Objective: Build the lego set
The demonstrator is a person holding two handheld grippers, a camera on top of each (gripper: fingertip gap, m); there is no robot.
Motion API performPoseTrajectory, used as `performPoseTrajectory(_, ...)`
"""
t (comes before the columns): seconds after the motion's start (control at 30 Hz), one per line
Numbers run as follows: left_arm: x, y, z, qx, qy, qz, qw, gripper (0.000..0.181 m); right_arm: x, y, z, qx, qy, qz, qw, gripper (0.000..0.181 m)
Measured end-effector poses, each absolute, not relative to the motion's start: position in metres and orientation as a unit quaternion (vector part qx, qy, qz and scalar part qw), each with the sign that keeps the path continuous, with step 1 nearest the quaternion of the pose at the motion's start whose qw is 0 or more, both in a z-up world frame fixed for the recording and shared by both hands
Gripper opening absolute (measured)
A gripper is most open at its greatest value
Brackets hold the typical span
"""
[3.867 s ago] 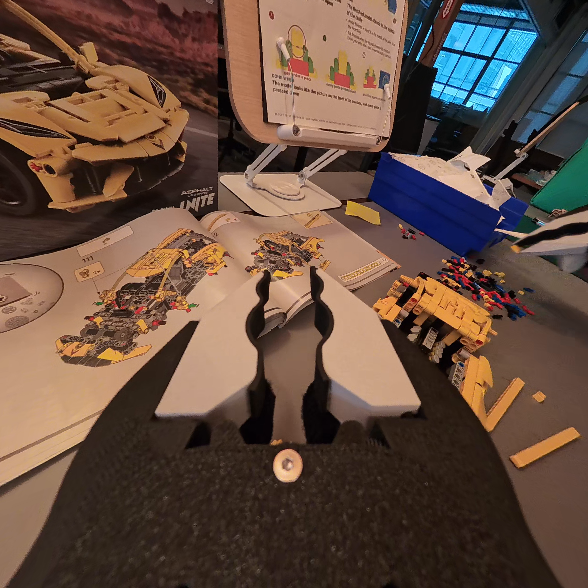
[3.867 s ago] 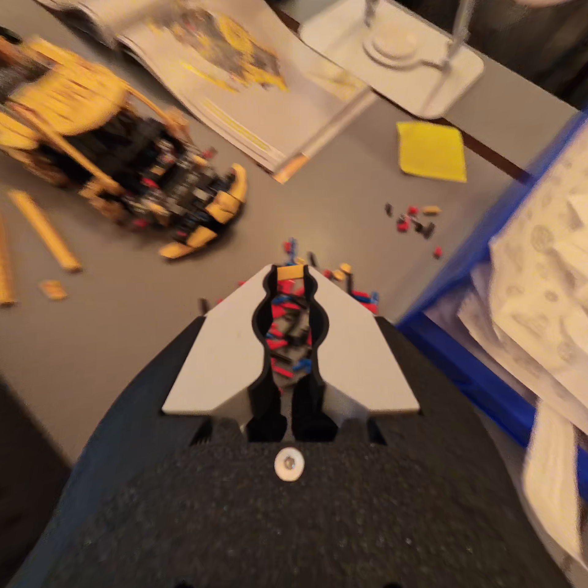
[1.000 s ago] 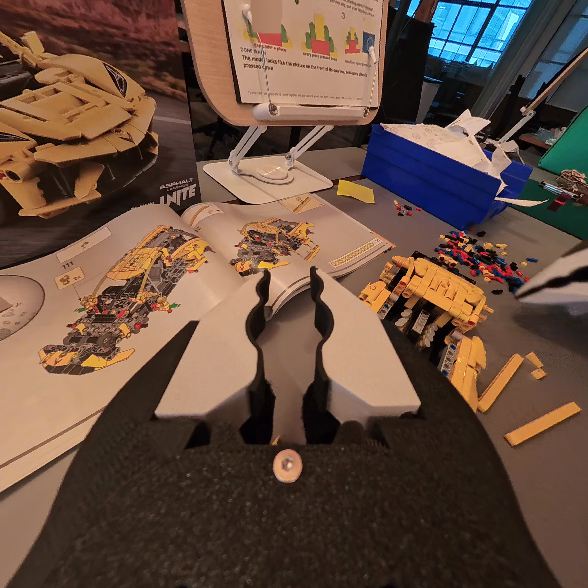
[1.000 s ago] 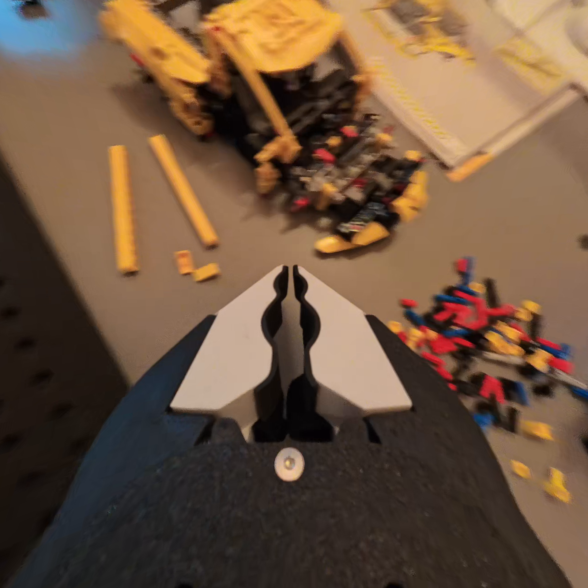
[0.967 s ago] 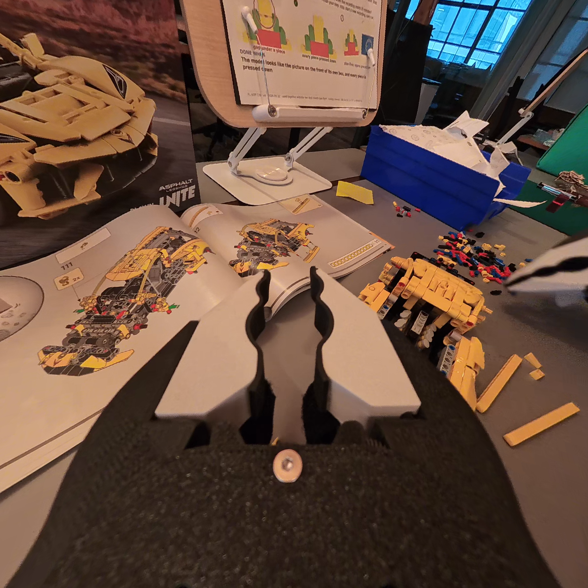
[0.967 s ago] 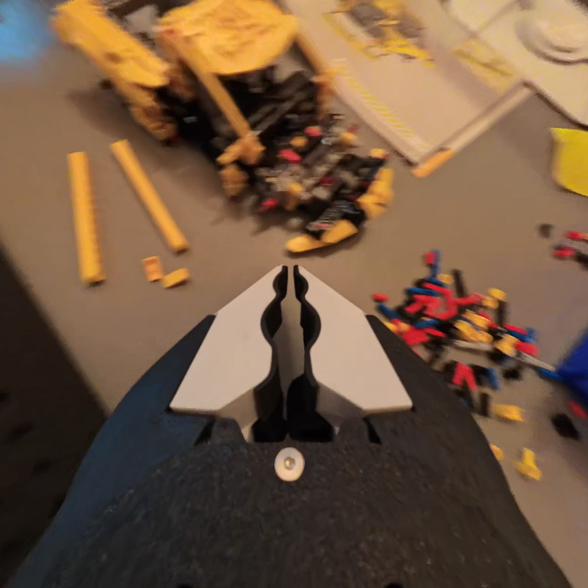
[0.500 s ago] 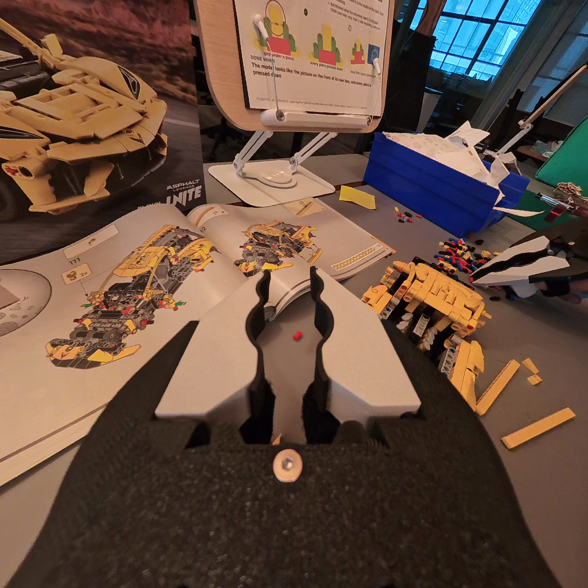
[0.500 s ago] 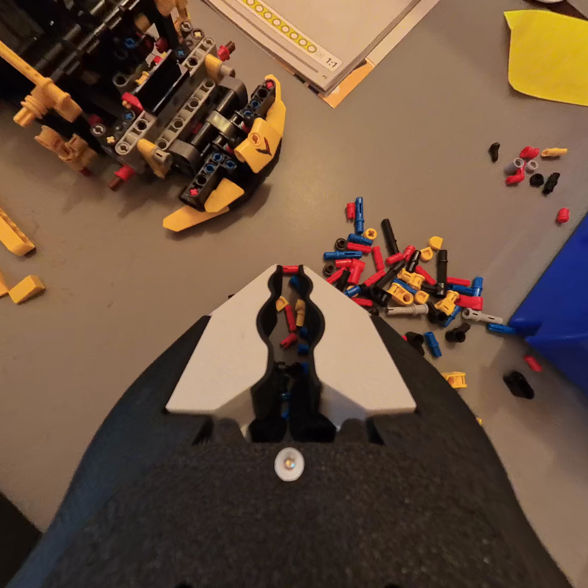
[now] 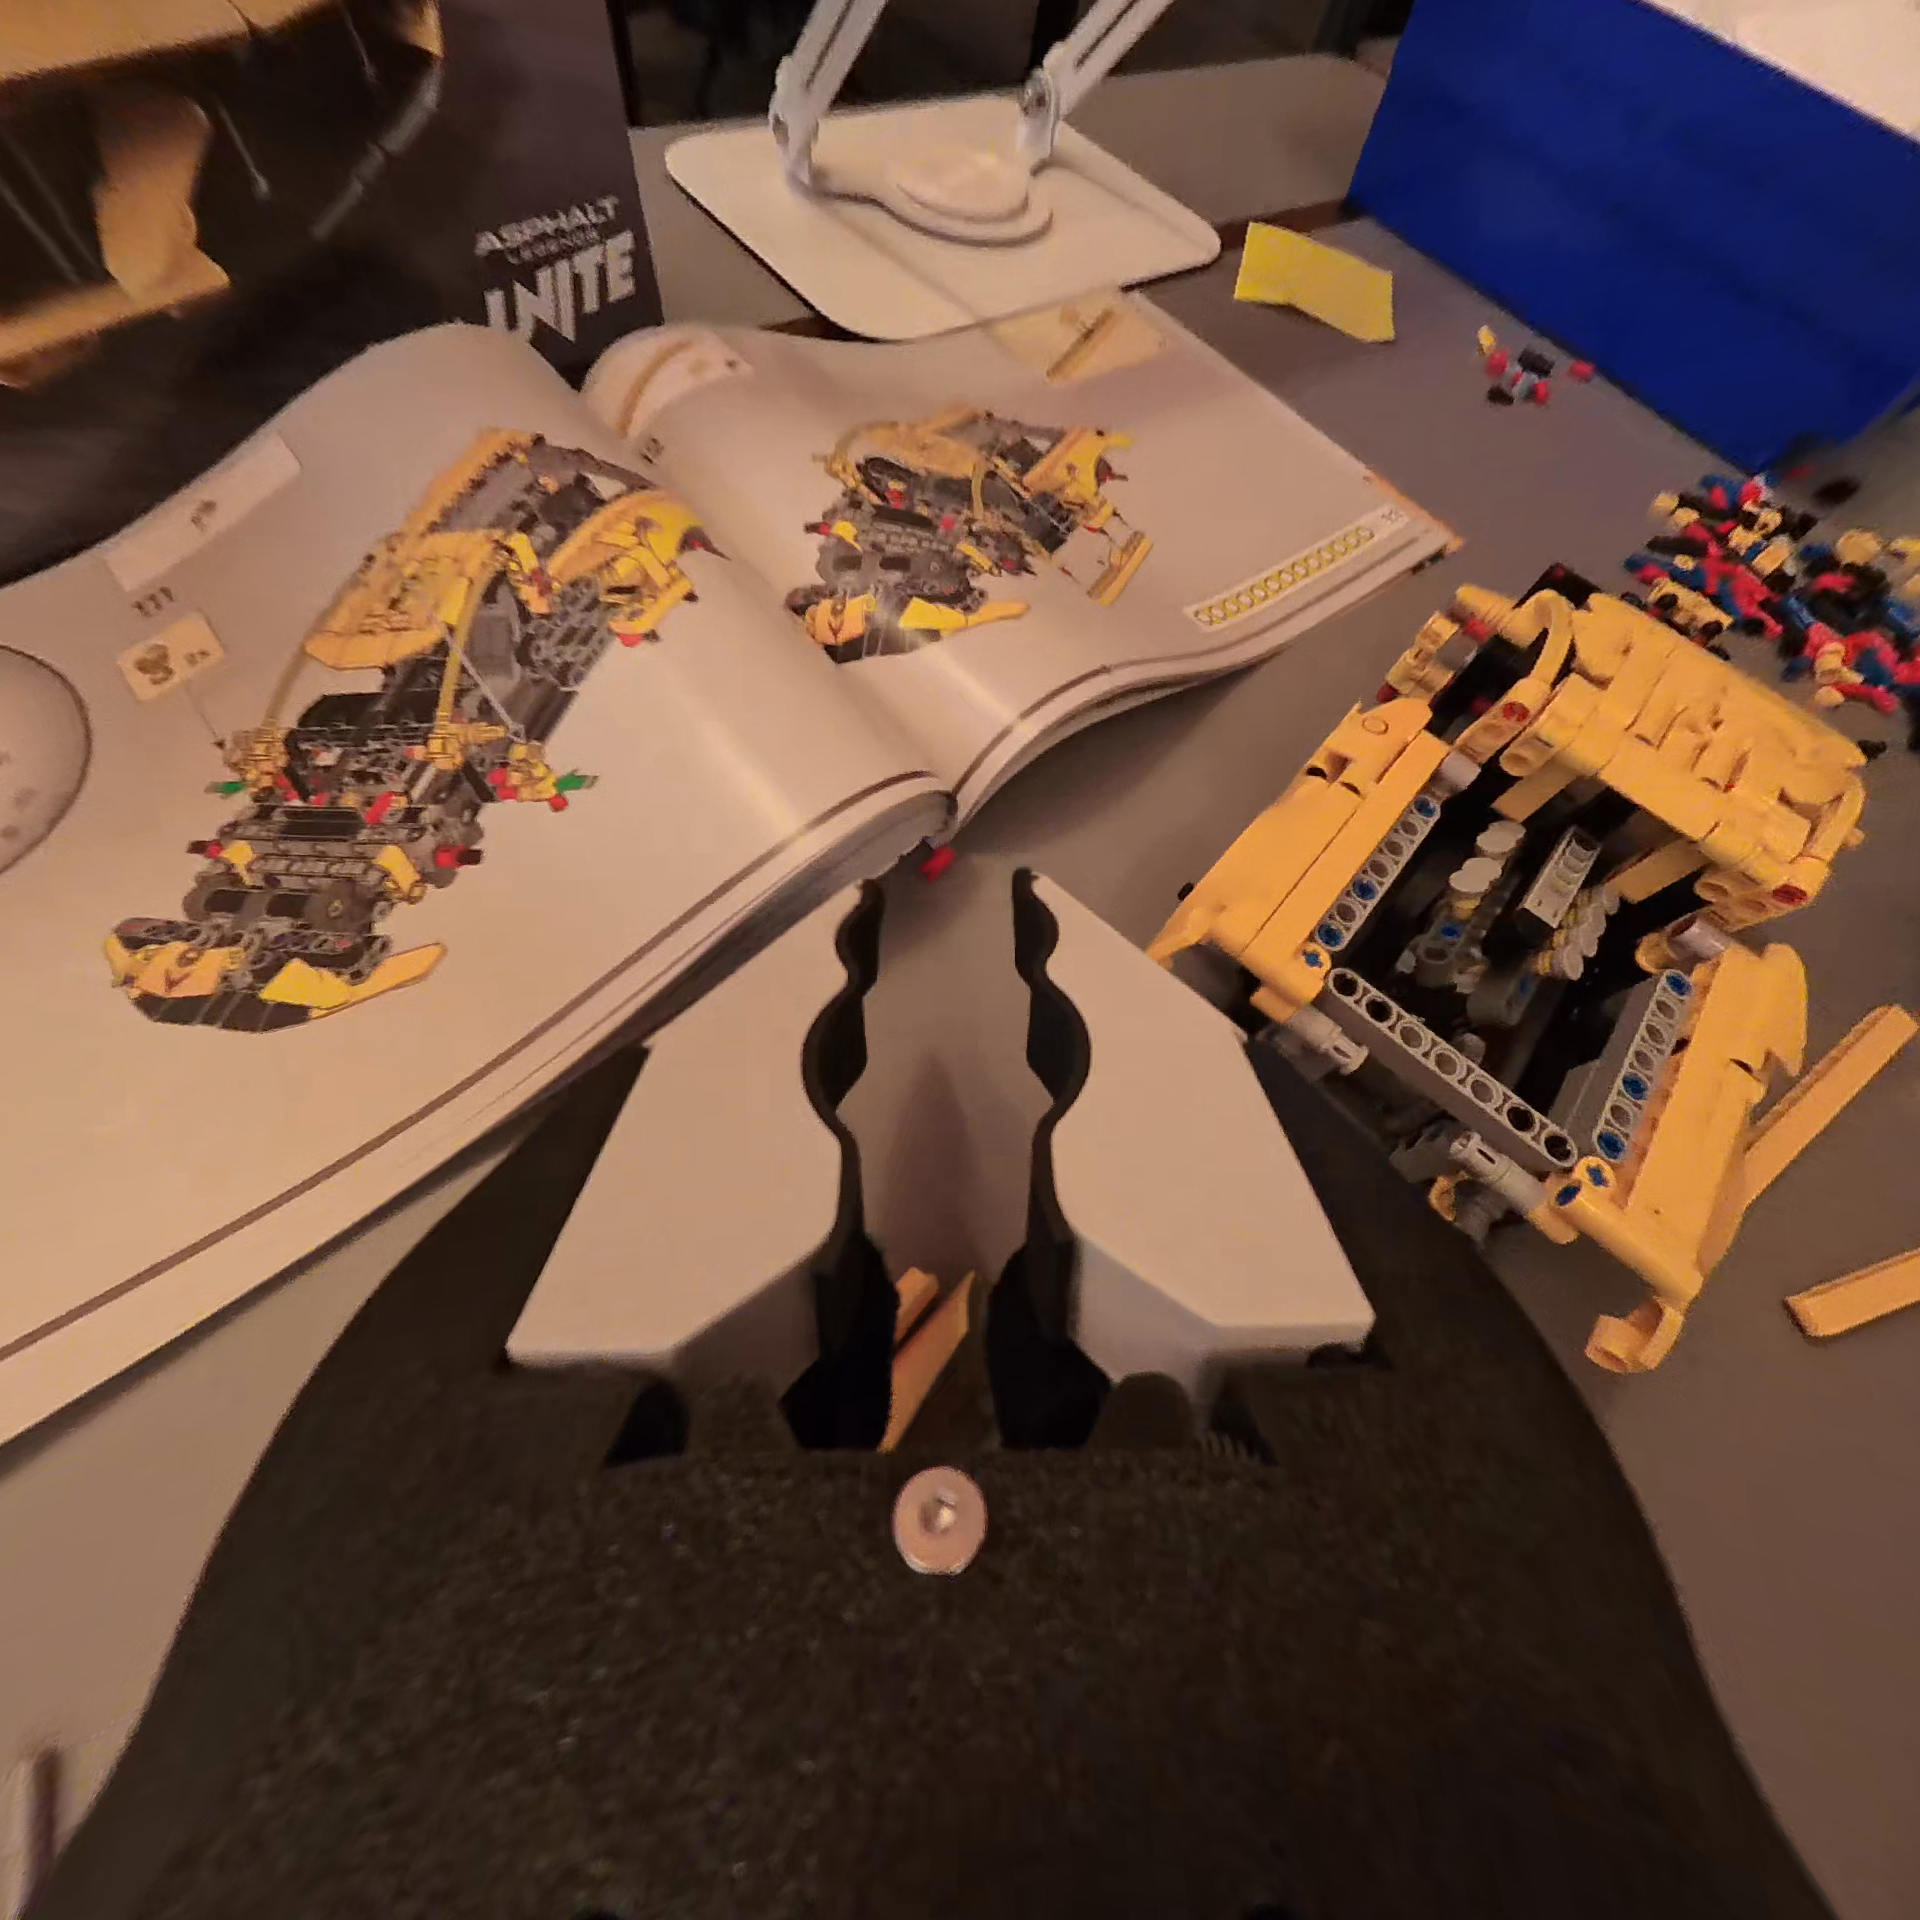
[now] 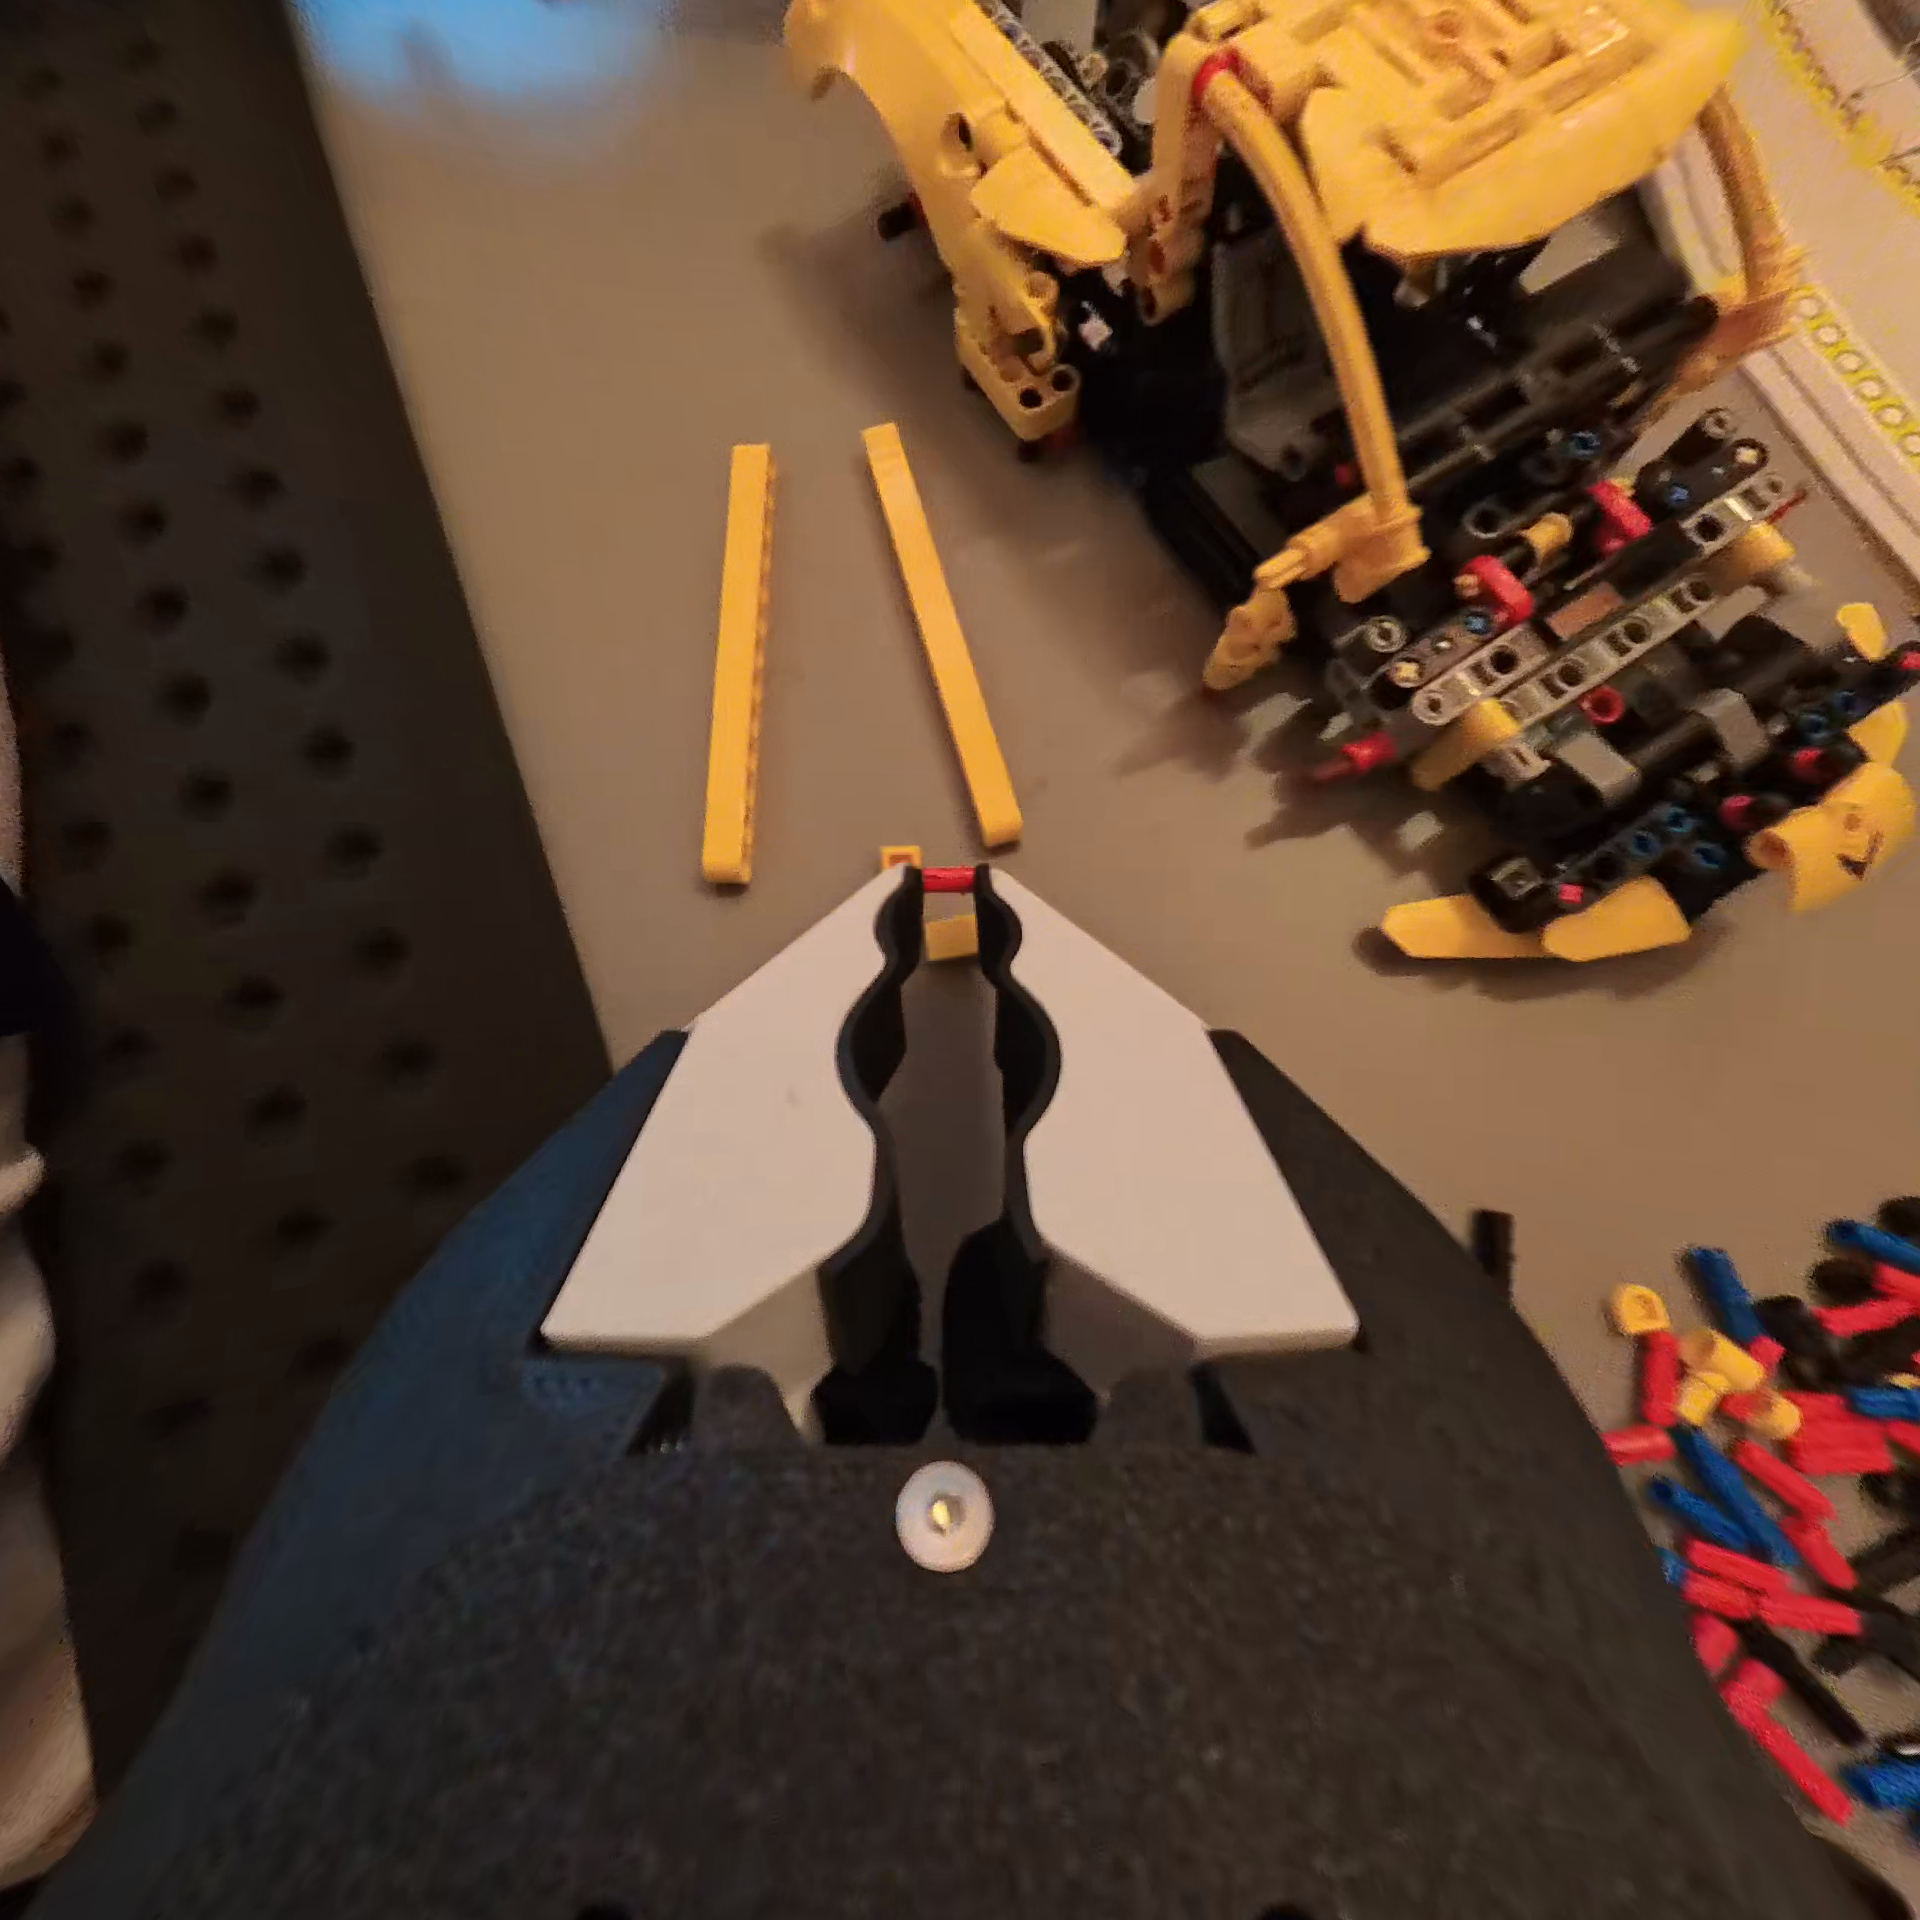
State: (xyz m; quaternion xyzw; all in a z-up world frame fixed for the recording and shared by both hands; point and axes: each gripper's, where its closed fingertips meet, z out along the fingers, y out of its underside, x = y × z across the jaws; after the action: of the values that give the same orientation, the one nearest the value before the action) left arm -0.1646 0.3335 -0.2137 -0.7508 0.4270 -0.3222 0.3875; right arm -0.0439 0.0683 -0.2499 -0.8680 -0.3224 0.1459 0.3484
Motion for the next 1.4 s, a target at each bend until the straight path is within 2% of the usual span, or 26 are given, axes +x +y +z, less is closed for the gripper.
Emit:
performPoseTrajectory(0.33, -0.152, 0.327, -0.252, -0.795, 0.461, -0.235, 0.317, 0.026, -0.049, 0.065, -0.261, -0.877, -0.307, 0.141, 0.342, 0.008)
performPoseTrajectory(0.57, -0.153, 0.335, -0.259, -0.786, 0.514, -0.125, 0.320, 0.027, -0.050, 0.068, -0.249, -0.866, -0.287, 0.172, 0.371, 0.015)
performPoseTrajectory(0.97, -0.132, 0.344, -0.260, -0.840, 0.413, -0.218, 0.278, 0.027, -0.038, 0.067, -0.245, -0.865, -0.258, 0.189, 0.387, 0.016)
performPoseTrajectory(1.17, -0.135, 0.351, -0.261, -0.852, 0.386, -0.207, 0.286, 0.009, -0.036, 0.065, -0.248, -0.867, -0.256, 0.192, 0.383, 0.016)
performPoseTrajectory(1.4, -0.135, 0.340, -0.261, -0.841, 0.414, -0.212, 0.277, 0.004, -0.028, 0.064, -0.244, -0.869, -0.251, 0.176, 0.388, 0.014)
